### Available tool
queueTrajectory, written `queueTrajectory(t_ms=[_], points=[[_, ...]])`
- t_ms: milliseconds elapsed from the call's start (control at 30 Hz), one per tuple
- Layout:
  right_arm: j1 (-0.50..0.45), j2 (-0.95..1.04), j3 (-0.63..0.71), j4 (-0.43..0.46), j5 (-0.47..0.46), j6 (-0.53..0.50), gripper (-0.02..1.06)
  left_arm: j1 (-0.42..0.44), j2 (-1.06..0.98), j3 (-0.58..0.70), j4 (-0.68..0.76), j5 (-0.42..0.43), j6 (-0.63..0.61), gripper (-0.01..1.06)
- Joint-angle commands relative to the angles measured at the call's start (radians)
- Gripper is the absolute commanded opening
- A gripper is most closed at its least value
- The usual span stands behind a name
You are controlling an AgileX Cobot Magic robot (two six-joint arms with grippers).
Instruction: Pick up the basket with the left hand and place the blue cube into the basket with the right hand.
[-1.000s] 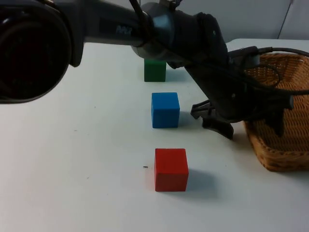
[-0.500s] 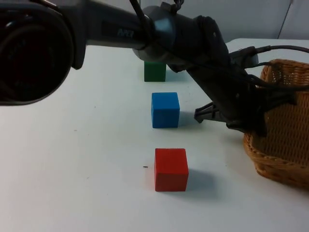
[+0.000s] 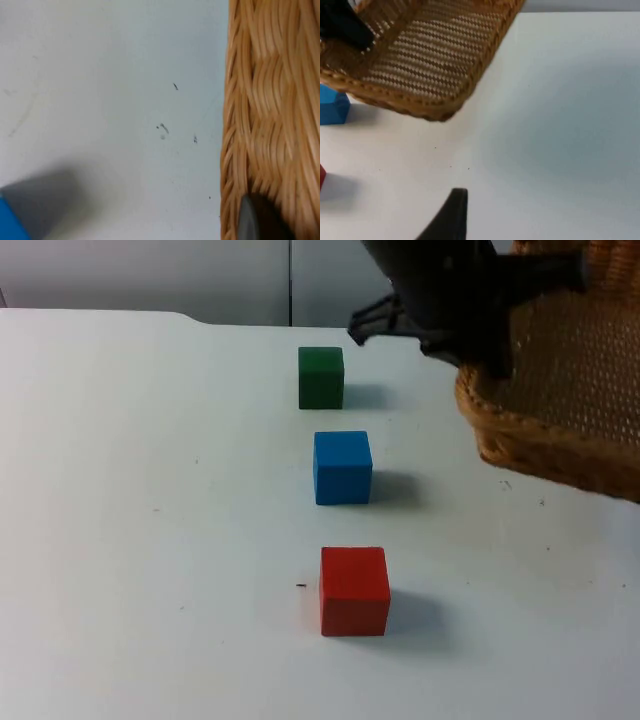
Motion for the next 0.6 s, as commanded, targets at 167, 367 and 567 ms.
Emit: queueTrajectory(t_ms=[167,367,567], points=[[-0.006,-0.003,0.007,-0.006,-0.009,0.000,1.04,0.113,-0.230,0.237,-0.030,-0.091,0.016,0.00],[-0.006,-0.003,0.007,-0.006,-0.009,0.000,1.04,0.245,-0.448,0.597,-0.146,-0.176,0.210,0.00],[-0.006,-0.003,0.007,-0.006,-0.009,0.000,1.04,0.436,-0.620,0.887,-0.444,-0.109,0.594,0.00]])
